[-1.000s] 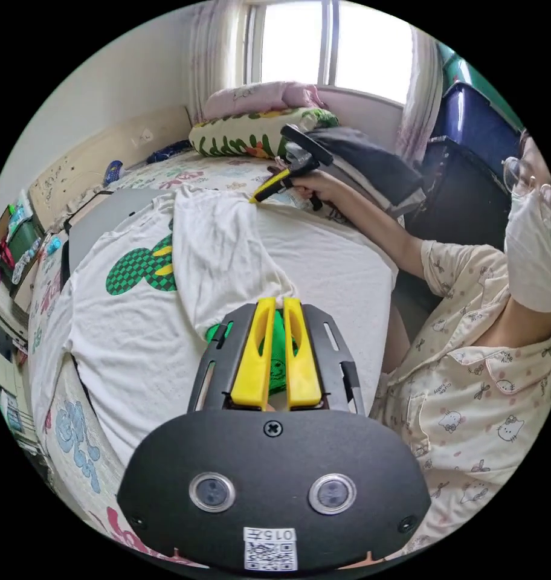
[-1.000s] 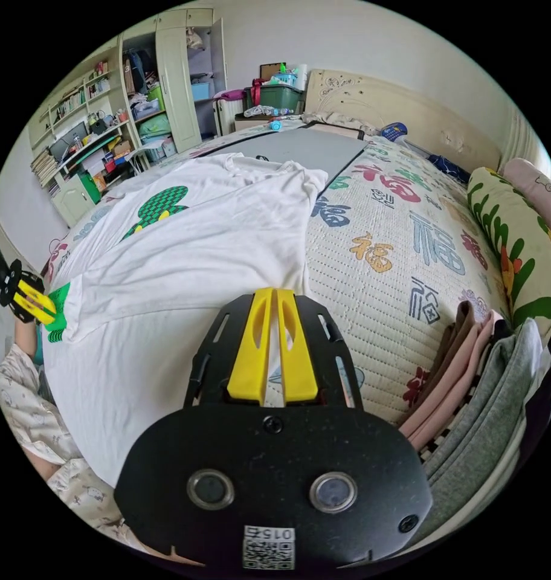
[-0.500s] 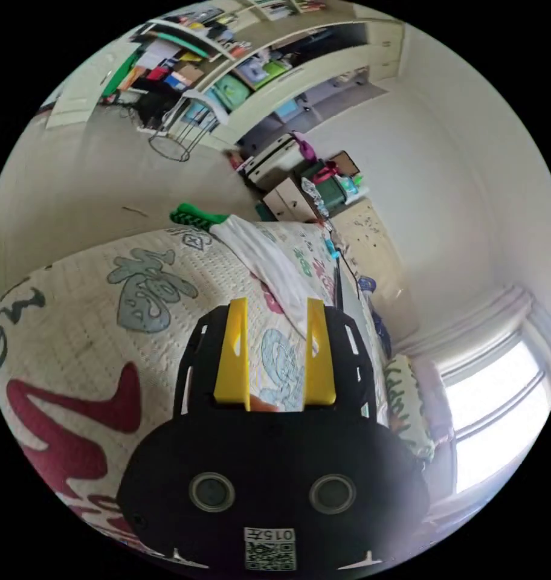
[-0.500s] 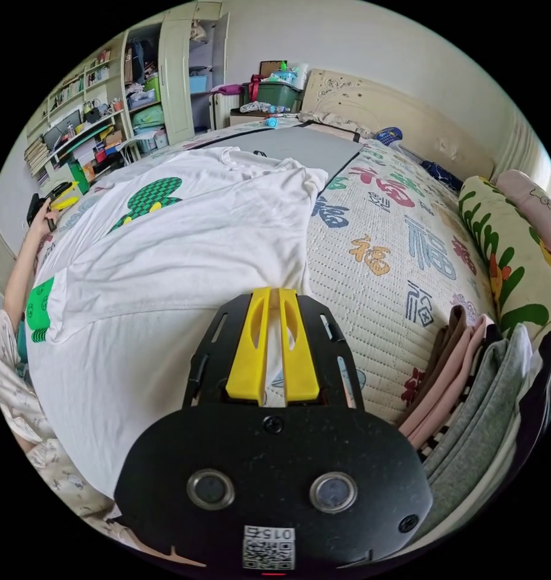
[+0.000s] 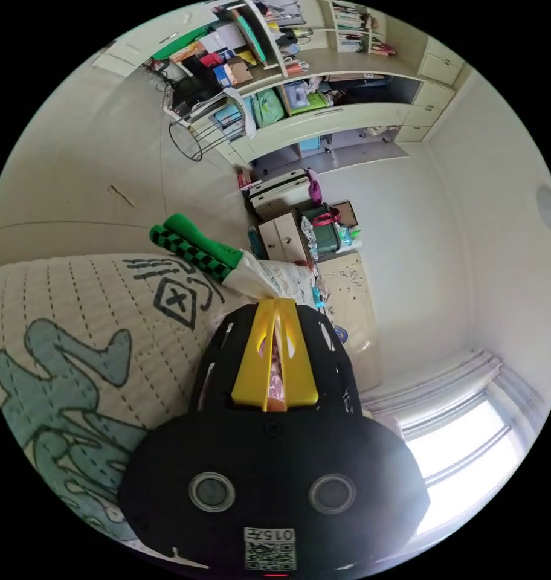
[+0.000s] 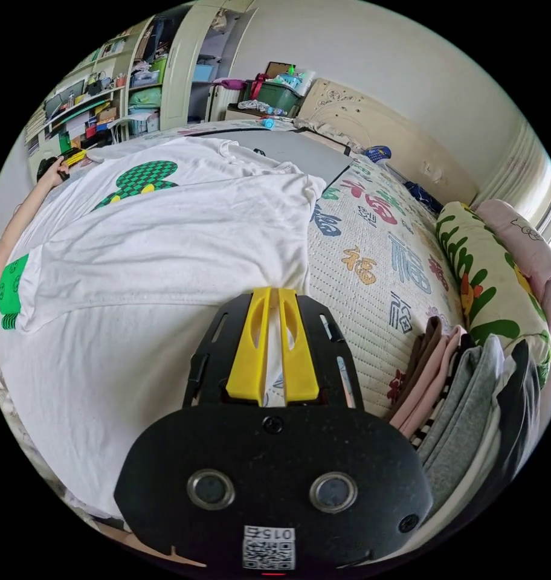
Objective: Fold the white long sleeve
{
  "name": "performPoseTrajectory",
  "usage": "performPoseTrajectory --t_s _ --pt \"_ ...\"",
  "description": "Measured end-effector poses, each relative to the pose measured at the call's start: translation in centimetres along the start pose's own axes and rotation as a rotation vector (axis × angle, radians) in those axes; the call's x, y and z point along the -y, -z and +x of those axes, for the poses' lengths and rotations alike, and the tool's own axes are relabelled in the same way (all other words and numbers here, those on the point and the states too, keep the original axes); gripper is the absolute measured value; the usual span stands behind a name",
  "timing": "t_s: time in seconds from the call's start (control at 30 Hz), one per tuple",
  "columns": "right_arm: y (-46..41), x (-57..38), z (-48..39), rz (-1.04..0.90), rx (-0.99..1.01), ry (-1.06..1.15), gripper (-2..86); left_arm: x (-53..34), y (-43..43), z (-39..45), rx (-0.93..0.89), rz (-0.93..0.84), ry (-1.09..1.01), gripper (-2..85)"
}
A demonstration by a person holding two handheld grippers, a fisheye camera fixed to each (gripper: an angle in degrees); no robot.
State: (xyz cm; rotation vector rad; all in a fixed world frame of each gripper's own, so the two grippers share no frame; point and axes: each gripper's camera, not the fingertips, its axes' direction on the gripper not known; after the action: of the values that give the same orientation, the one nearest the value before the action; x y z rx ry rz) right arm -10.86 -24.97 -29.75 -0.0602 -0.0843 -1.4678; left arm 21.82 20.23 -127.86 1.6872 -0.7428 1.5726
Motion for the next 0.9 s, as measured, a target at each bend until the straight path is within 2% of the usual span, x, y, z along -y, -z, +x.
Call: performPoseTrajectory --t_s 0.1,0.13,0.17,0.2,0.27,0.3,0.33,0.37,0.43,0.47,0.6,0.73,0.83,0.9 --pt "0.2 -0.9 2.8 -0.033 0.157 -0.147 4.0 -1.3 1.4 10.9 -0.038 0.065 -0.278 -0.6" --pt "1.3 -1.4 3.4 -0.019 0.196 -0.192 4.6 -2.8 2.1 17.2 -0.072 0.079 -0.444 -0.5" --pt "3.4 -2.2 3.1 0.055 0.193 -0.208 5.1 -5.6 2.8 24.4 -0.112 0.09 -0.639 -0.4" --pt "4.6 -2.7 2.7 0.103 0.192 -0.208 5.4 -7.6 3.0 28.0 -0.139 0.091 -0.743 -0.3" --pt "9.4 -4.8 -0.2 0.295 0.218 -0.154 6.2 -18.7 3.9 41.9 -0.316 0.029 -1.211 0.0" --pt "10.5 -5.3 -1.2 0.333 0.225 -0.135 6.4 -22.2 4.1 44.9 -0.371 -0.007 -1.336 0.0" --pt "12.1 -6.3 -3.3 0.4 0.235 -0.093 6.9 -29.8 4.4 50.1 -0.487 -0.109 -1.594 0.1" --pt "13.3 -7.1 -5.5 0.449 0.238 -0.046 7.3 -37.7 4.8 53.5 -0.59 -0.213 -1.841 0.2" --pt "14.1 -8.0 -9.0 0.472 0.206 0.021 8.4 -48.0 4.6 56.2 -0.648 -0.315 -2.106 0.2" --pt "14.2 -8.4 -11.2 0.464 0.172 0.062 9.0 -53.2 3.7 57.6 -0.614 -0.384 -2.23 0.2" --pt "12.5 -8.6 -16.8 0.349 0.105 0.211 11.5 -59.9 0.9 60.7 -0.581 -0.501 -2.375 0.3" --pt "9.5 -8.9 -20.5 0.198 0.223 0.307 14.2 -60.8 -0.3 65.6 -0.546 -0.497 -2.386 0.4" --pt "9.7 -10.6 -23.2 0.199 0.32 0.383 15.8 -60.9 -0.7 68.5 -0.545 -0.499 -2.39 0.8" --pt "9.6 -11.7 -25.2 0.187 0.3 0.451 16.1 -60.6 -1.1 70.0 -0.55 -0.513 -2.39 1.2"
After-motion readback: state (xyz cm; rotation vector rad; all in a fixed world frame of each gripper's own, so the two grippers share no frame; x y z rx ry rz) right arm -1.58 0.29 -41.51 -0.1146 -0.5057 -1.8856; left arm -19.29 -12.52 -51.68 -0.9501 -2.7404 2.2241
